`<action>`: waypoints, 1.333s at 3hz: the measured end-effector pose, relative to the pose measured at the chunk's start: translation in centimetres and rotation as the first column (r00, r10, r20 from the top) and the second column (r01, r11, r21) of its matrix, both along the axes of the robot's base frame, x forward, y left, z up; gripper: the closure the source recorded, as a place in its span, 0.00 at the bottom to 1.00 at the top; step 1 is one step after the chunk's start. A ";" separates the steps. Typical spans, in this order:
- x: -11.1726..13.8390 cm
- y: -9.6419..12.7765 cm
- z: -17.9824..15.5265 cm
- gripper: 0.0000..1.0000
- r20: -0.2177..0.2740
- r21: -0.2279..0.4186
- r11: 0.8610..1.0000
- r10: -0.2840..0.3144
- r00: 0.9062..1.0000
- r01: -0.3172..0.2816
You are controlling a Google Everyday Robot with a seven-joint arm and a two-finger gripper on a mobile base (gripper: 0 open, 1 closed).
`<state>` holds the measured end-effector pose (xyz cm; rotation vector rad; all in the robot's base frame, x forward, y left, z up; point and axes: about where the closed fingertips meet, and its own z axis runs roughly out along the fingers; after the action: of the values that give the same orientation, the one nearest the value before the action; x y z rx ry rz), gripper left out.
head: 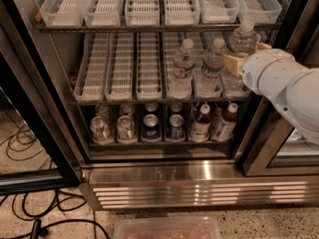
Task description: Pick water bottle from middle shelf of fridge
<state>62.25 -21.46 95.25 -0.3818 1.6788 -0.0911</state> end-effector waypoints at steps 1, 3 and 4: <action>-3.2 1.9 -1.7 1.00 -0.045 -0.012 0.998 0.064 0.997 -0.064; -10.8 8.9 -4.6 1.00 -0.132 -0.022 0.933 0.353 0.926 -0.358; -13.7 7.7 -3.3 1.00 -0.095 0.048 0.894 0.448 0.889 -0.445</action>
Offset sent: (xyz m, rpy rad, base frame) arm -0.2205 -0.0065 -0.0805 -0.0278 0.1928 0.2087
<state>48.52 -13.73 91.94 -0.7566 1.6511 0.2969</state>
